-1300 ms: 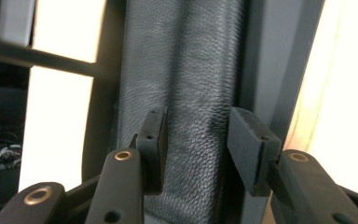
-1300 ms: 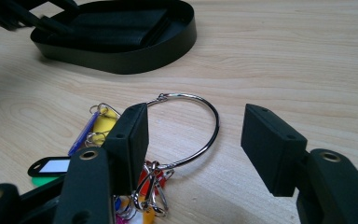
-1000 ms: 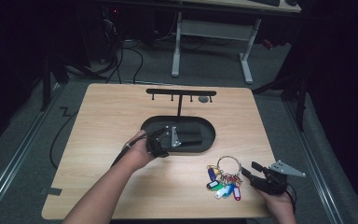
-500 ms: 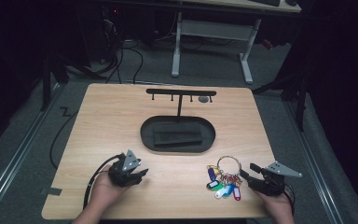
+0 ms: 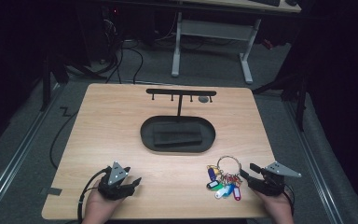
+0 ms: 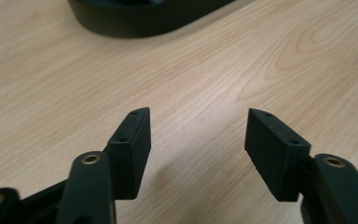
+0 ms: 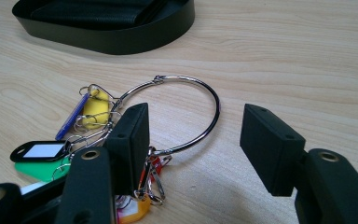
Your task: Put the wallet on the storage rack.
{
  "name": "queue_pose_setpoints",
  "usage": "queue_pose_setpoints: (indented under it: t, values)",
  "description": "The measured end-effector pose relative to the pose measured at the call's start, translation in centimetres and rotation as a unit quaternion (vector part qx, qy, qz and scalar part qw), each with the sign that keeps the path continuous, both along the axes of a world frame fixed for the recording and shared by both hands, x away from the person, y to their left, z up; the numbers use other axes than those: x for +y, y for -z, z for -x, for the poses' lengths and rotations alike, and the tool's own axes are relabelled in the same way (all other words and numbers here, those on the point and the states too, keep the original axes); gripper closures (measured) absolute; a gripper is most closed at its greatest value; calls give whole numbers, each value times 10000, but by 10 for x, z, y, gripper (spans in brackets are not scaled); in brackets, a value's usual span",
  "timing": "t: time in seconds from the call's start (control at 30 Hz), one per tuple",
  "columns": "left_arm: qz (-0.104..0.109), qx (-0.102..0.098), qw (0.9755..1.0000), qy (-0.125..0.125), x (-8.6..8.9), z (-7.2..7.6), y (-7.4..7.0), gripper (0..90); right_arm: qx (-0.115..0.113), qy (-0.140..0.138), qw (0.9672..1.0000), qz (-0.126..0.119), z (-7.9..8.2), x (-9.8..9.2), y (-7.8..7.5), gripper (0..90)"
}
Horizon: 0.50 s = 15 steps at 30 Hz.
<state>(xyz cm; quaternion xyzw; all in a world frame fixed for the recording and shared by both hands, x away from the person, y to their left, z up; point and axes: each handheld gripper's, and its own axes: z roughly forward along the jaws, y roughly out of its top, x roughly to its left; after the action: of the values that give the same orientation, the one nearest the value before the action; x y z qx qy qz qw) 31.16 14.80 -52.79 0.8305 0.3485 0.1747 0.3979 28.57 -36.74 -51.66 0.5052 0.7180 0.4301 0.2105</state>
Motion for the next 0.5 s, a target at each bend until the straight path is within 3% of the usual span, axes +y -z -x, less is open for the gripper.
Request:
queue_pose_setpoints:
  t: [0.23,0.4,0.5]
  values:
    - [-8,-137,9999,48,2,0,-3,376,86,1,9999,-67,-2,1,4,450]
    - [-32,-119,9998,128,2,1,-3,372,200,23,9998,85,-2,8,5,450]
    - [-65,-157,9997,186,3,1,-4,373,286,82,9993,226,-3,16,-3,457]
